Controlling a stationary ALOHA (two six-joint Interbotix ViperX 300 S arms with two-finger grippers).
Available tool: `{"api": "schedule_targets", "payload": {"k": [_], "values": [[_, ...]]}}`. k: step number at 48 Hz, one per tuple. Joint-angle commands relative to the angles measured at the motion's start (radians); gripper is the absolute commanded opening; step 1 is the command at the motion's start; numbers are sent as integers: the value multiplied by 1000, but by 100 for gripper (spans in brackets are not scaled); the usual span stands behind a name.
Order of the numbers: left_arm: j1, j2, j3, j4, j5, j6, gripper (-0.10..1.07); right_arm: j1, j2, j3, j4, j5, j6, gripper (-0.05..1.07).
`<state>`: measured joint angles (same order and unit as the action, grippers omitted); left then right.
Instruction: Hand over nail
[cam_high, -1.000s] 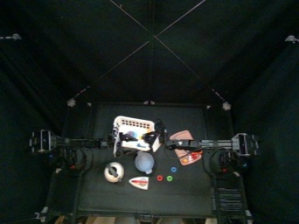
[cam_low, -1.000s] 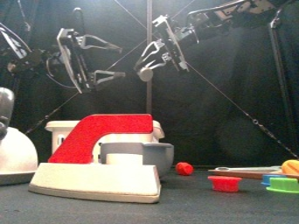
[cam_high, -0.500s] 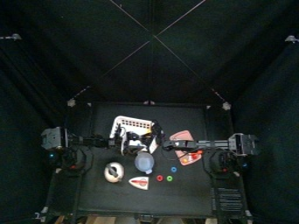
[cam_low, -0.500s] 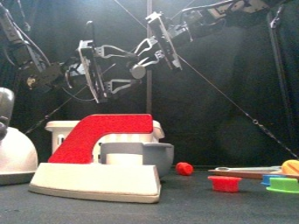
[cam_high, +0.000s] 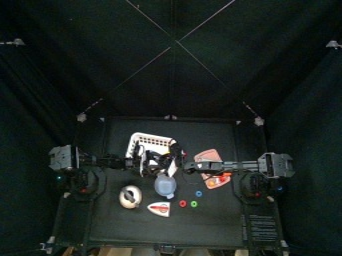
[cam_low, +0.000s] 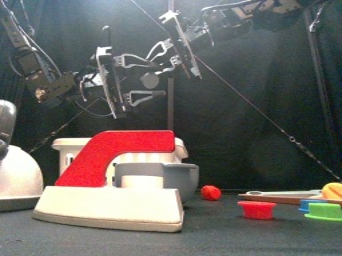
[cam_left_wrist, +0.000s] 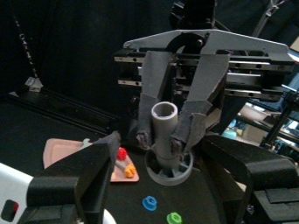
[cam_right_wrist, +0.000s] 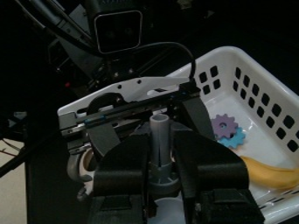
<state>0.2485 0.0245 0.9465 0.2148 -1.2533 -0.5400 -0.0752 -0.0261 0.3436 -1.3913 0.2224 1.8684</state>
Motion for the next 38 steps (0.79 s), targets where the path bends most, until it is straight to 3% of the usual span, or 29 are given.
{"api": "schedule_targets", "payload": {"k": [1,21,32,38], "values": [[-2,-6,-15,-5,-9,2,83,2,-17,-26,-3,-3,-2,50],[5,-15,6,-15,-9,-2,58,2,-18,-15,-3,2,-2,50],[5,-20,20,-46,-8,-2,54,2,-18,-5,6,21,0,52],[5,-20,20,-46,-5,-3,54,2,-18,0,9,63,0,61]]}}
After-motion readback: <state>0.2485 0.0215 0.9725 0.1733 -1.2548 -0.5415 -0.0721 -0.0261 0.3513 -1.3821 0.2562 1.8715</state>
